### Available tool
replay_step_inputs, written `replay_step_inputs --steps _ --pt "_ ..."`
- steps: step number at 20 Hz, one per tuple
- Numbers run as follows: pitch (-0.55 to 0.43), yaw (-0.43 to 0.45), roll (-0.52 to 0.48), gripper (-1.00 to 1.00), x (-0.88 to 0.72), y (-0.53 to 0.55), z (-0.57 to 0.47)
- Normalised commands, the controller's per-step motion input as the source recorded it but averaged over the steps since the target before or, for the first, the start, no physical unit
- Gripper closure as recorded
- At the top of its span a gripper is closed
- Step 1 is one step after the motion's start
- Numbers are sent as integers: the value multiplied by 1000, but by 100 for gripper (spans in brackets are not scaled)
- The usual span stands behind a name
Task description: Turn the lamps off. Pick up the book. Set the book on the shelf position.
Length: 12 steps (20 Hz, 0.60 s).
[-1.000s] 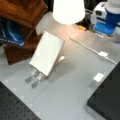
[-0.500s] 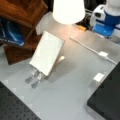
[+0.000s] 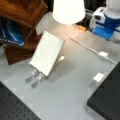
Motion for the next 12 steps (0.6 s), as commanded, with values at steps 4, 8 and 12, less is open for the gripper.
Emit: replay_step_inputs --steps 4,8,12 --pt "-169 -137 82 100 -221 172 -270" --pt "-174 -132 110 100 -225 125 -286" --pt "-197 -123 97 100 -235 99 -307"
